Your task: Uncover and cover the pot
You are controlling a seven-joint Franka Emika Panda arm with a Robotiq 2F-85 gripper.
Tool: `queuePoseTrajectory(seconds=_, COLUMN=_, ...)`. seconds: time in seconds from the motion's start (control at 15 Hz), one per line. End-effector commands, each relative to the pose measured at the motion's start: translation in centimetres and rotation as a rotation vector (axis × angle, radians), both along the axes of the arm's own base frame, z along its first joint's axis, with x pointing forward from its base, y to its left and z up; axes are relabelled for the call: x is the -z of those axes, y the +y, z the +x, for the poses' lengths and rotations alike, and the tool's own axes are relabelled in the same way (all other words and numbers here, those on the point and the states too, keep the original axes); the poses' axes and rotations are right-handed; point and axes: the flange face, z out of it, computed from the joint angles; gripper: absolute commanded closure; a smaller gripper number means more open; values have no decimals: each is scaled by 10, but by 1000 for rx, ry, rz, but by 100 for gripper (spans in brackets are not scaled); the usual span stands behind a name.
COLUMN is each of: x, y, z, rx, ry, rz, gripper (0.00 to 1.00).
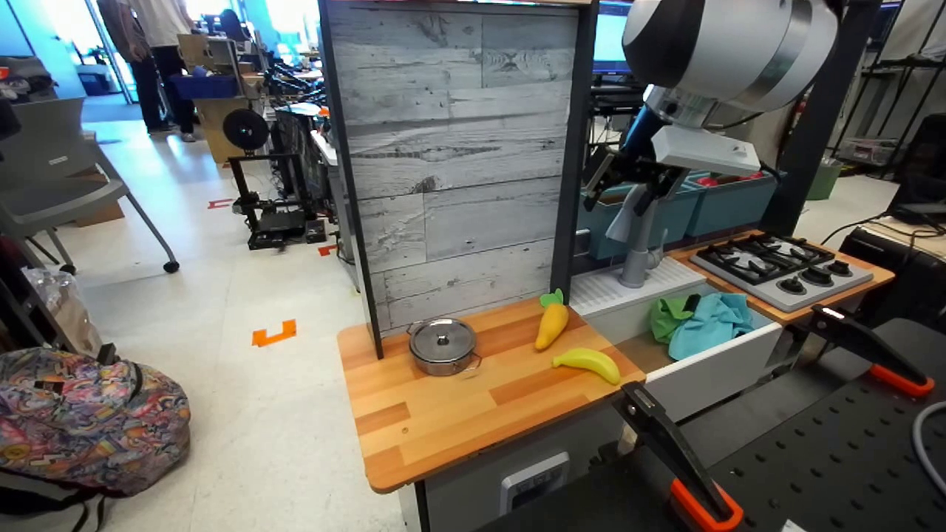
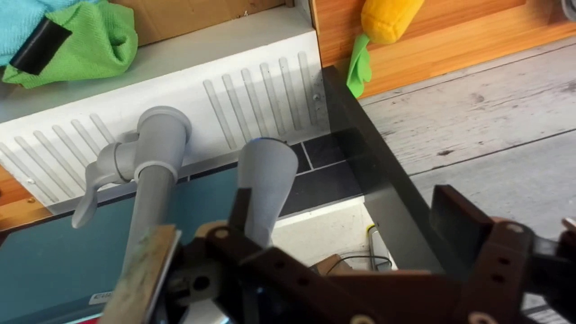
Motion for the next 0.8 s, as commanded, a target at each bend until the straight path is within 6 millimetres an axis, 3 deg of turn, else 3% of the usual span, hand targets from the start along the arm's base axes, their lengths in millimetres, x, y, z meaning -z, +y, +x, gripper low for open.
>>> queuePoseTrajectory(seconds=0.0, x=-18, y=17, z=-41, rx=-51, ry=-23, rz=-45, gripper=0)
queuePoseTrajectory(seconds=0.33, x=-33, y=49, z=-85, rx=-188, ry=-2, rz=-84, gripper=0)
queuePoseTrajectory(seconds=0.4, x=-19, y=42, z=-63, rx=-140, ry=9, rz=-59, gripper=0)
queuePoseTrajectory(seconds=0.73, x=-27, y=52, z=-80, rx=-170, ry=17, rz=-70, gripper=0)
